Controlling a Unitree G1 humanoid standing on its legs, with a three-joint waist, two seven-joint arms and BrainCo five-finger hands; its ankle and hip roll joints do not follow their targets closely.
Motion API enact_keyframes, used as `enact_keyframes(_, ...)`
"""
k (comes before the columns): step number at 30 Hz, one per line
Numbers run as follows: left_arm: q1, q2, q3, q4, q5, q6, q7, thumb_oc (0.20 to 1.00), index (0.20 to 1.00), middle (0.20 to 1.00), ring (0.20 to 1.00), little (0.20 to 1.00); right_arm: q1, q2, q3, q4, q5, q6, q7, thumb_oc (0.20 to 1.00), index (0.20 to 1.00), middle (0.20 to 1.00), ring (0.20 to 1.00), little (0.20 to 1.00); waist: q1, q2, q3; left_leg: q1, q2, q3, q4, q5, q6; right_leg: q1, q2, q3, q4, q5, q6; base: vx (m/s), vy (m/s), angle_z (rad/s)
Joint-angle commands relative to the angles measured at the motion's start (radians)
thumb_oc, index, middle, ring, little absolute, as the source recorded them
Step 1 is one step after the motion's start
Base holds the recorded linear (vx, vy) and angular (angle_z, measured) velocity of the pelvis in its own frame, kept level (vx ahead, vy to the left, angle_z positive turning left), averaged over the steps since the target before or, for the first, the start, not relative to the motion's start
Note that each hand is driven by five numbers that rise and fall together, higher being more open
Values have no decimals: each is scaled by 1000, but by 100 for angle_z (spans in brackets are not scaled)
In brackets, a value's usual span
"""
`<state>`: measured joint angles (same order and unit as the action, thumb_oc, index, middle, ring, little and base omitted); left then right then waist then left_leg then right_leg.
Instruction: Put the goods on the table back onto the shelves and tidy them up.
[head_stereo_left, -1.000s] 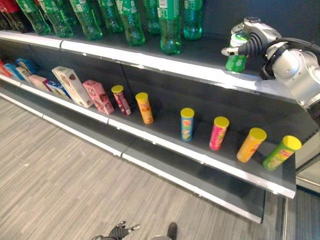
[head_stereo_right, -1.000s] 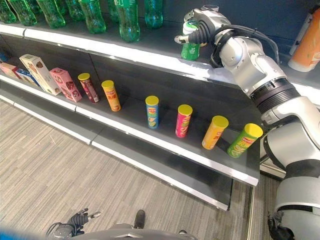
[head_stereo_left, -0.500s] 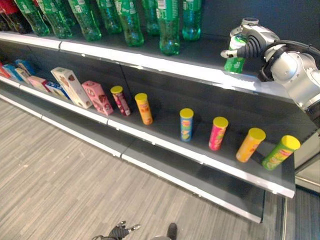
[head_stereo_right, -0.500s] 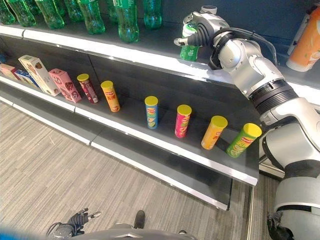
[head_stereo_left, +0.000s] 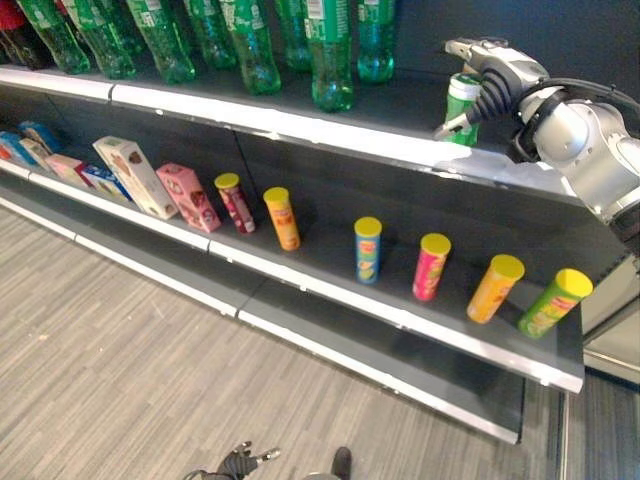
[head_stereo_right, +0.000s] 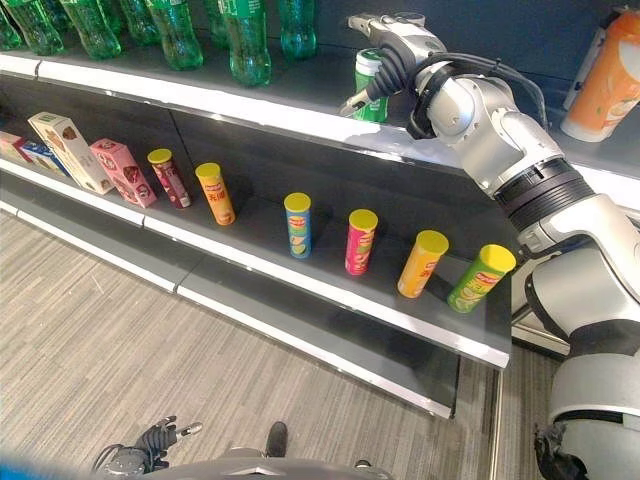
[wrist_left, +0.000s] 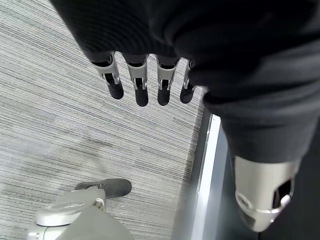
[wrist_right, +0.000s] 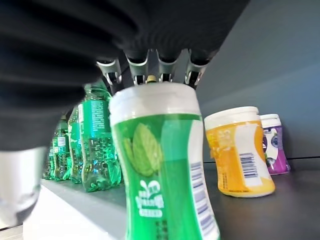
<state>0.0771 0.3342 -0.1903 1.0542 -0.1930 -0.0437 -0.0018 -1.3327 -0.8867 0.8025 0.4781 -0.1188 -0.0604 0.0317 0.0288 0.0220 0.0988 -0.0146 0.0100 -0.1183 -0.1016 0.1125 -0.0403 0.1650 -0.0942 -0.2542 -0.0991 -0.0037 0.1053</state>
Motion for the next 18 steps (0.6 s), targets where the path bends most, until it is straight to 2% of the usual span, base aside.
enact_keyframes(1,-67,55,9,25,-16,-21,30,1000,1000,1000,1000,1000,-154,-71,30,-60,-28,-9,-79,1000,1000,1000,1000,1000,19,-84,10,87,47,115,14,-149,-61,6,-74,63,20,-87,39,10,34,-4)
enact_keyframes(3,-69,51,19,31,-16,-19,35,1000,1000,1000,1000,1000,-161,-103,1,-140,-32,-10,-105,1000,1000,1000,1000,1000,8,-83,11,89,46,121,14,-153,-59,2,-75,72,19,-85,41,8,52,-9)
enact_keyframes(4,-74,45,31,40,-7,-16,41,1000,1000,1000,1000,1000,-147,-140,-47,-241,-39,-15,-128,1000,1000,1000,1000,1000,-9,-80,10,92,44,132,14,-159,-55,-5,-78,84,19,-81,45,0,54,-16)
enact_keyframes(8,-80,37,44,50,5,-15,46,1000,1000,1000,1000,1000,-77,-174,-127,-380,-51,-27,-137,1000,1000,1000,1000,1000,-27,-78,10,99,41,147,14,-169,-48,-14,-82,106,20,-77,49,9,57,-20)
enact_keyframes(11,-87,30,45,47,16,-12,51,1000,1000,1000,1000,1000,-2,-193,-190,-493,-55,-35,-126,1000,1000,1000,1000,1000,-41,-79,7,101,38,167,15,-177,-42,-30,-87,133,25,-72,55,-11,93,-29)
enact_keyframes(12,-92,29,43,46,29,-11,57,1000,1000,1000,1000,1000,46,-187,-219,-559,-41,-47,-110,1000,1000,1000,1000,1000,-54,-79,13,99,34,181,20,-179,-32,-55,-91,162,35,-60,62,-43,147,-32)
enact_keyframes(15,-99,37,40,40,43,-12,55,1000,1000,1000,1000,1000,108,-194,-242,-624,-22,-57,-84,1000,1000,1000,1000,1000,-67,-80,18,104,28,204,20,-193,-21,-88,-94,204,53,-57,72,-1,150,-65)
enact_keyframes(17,-106,45,25,37,76,-14,56,1000,1000,1000,1000,1000,157,-215,-256,-672,-5,-69,-65,1000,1000,1000,1000,1000,-93,-85,31,102,17,224,20,-198,-6,-127,-97,246,79,-43,87,-13,179,-45)
enact_keyframes(18,-106,45,24,37,77,-14,56,1000,1000,1000,1000,1000,160,-216,-258,-673,-5,-70,-65,1000,1000,1000,1000,1000,-90,-86,30,101,16,227,20,-198,-6,-131,-97,249,82,-44,87,-12,163,-38)
